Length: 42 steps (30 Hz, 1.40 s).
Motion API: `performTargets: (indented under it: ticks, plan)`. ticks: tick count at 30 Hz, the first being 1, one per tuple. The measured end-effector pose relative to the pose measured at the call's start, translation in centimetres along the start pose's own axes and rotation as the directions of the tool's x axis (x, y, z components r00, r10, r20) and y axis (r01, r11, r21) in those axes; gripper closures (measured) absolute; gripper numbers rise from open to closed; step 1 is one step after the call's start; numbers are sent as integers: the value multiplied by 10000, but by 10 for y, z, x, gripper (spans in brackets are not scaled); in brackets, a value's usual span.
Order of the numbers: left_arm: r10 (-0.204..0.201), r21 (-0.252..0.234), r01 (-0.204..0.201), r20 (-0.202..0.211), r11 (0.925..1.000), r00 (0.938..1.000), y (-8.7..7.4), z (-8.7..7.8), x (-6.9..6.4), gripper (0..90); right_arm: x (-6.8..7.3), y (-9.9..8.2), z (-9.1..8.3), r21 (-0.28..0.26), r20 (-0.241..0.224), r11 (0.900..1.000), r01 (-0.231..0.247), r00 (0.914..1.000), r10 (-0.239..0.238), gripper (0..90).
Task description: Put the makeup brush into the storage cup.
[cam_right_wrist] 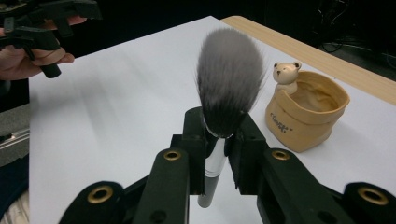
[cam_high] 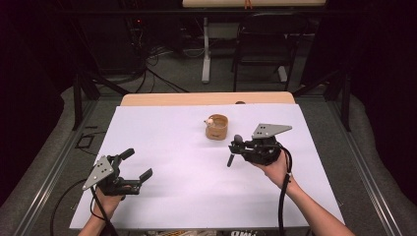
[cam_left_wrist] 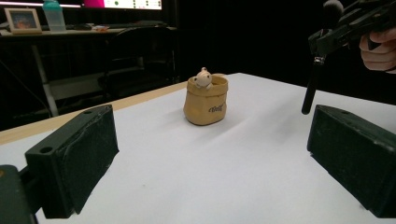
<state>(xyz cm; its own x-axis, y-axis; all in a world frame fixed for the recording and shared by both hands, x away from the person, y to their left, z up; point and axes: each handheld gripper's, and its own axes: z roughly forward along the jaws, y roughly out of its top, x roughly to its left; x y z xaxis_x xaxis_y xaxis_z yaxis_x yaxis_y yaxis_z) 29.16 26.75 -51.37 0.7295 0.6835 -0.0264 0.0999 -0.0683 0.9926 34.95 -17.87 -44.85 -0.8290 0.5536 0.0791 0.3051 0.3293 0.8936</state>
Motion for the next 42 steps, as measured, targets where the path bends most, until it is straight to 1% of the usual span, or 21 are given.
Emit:
performTargets:
  ticks: [9, 16, 22, 30, 42]
  plan:
    - [-6, -18, 6, -53, 10000, 10000, 0, 0, 0, 21, -7, 18, 2, 212, 177, 9994, 260, 9995, -263, 778]
    - [-19, -27, 19, -5, 10000, 10000, 0, 0, 0, 22, -15, 32, 7, 352, 265, 9985, 409, 9988, -418, 778]
    - [-29, 7, 29, 28, 10000, 10000, 0, 0, 1, 22, -20, 40, 10, 368, 337, 9985, 410, 9985, -423, 778]
    - [-35, 19, 35, 51, 10000, 10000, 0, 0, 1, 23, -29, 52, 10, 327, 490, 9986, 409, 9979, -425, 778]
    - [-83, 32, 83, 59, 10000, 9999, 0, 0, 1, 24, -36, 68, 12, 324, 683, 9983, 478, 9964, -499, 778]
